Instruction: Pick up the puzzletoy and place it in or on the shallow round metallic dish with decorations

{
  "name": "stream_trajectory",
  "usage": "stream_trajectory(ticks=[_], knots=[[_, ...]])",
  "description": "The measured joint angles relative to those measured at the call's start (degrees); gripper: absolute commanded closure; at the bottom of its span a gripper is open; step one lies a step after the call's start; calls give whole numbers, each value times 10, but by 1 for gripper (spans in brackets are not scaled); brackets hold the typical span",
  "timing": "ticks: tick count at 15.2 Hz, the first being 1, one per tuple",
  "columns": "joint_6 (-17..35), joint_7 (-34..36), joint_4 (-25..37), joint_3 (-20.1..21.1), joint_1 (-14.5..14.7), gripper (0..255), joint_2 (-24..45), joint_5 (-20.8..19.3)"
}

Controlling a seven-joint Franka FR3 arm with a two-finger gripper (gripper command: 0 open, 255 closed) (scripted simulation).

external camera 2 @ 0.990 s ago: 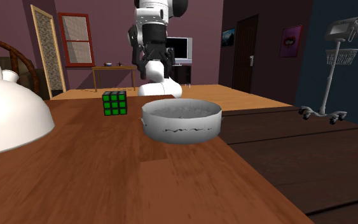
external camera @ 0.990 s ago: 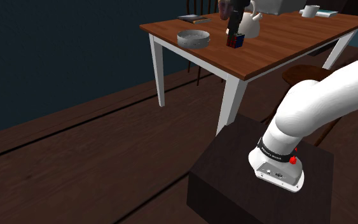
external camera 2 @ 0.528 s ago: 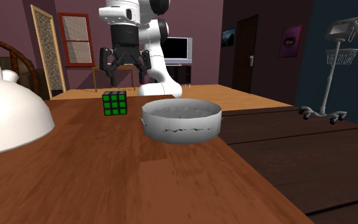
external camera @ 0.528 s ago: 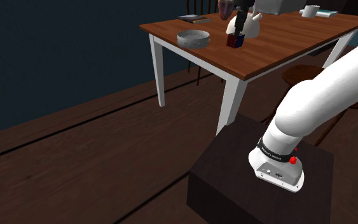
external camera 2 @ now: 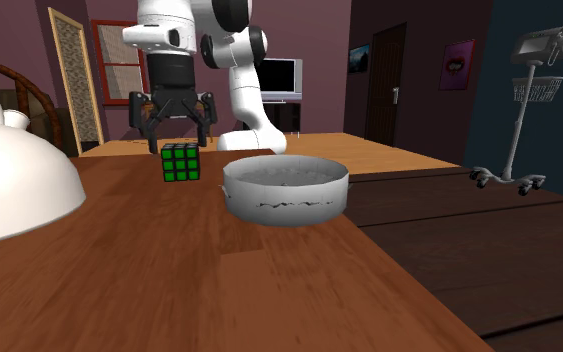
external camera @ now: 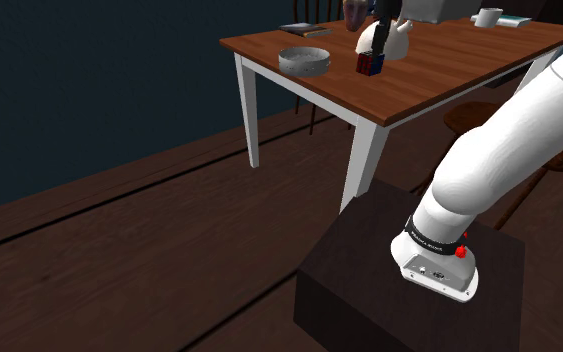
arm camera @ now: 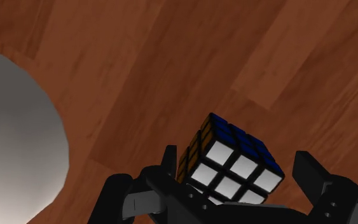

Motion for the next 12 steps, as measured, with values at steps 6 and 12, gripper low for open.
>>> stream_trajectory(ticks=[6, 12], knots=[[27, 1, -28, -3, -2, 0, -1, -2], [28, 1, -29, -3, -2, 255, -1, -3]])
